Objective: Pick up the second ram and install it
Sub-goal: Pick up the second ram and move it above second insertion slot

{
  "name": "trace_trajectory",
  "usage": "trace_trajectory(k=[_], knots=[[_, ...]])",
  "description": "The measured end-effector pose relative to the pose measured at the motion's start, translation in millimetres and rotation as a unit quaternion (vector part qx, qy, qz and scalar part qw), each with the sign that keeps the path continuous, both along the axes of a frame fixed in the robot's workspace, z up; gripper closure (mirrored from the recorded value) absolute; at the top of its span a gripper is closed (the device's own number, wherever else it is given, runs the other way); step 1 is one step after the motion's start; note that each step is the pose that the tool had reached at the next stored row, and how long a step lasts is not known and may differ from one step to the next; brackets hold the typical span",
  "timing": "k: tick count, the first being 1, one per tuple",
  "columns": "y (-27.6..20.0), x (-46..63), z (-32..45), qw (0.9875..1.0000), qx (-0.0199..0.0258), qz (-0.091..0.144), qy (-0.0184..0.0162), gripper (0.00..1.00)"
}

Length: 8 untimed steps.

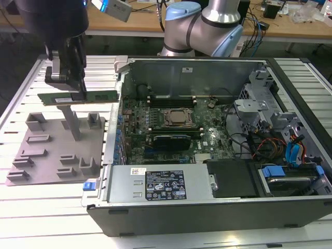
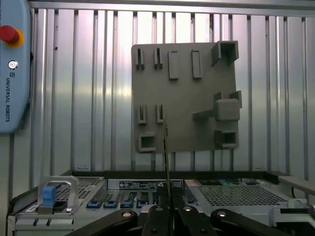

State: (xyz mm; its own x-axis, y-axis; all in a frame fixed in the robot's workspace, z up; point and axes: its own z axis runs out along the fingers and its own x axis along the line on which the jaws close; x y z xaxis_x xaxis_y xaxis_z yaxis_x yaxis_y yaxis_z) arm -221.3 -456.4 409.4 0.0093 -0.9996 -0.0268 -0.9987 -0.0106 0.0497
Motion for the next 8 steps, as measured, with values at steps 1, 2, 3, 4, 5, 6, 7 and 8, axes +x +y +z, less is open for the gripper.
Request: trace_trajectory(k=[1,2,3,4,5,6,7,8], knots=[[0.0,4.9,0.0,1.0,0.0,0.0,0.0,0.89],[0.1,9.1,-0.1,1.0,0.0,0.0,0.0,0.89],[0.2,12.8,-0.1,1.0,0.0,0.0,0.0,0.89],[0.3,15.2,-0.1,1.0,0.0,0.0,0.0,0.89],[0.5,18.6,-0.1,1.0,0.0,0.0,0.0,0.89],[0.7,20.6,-0.2,1.0,0.0,0.0,0.0,0.89],[1.0,22.5,-0.2,1.0,0.0,0.0,0.0001,0.89],[1.6,26.9,-0.3,1.0,0.0,0.0,0.0001,0.89]])
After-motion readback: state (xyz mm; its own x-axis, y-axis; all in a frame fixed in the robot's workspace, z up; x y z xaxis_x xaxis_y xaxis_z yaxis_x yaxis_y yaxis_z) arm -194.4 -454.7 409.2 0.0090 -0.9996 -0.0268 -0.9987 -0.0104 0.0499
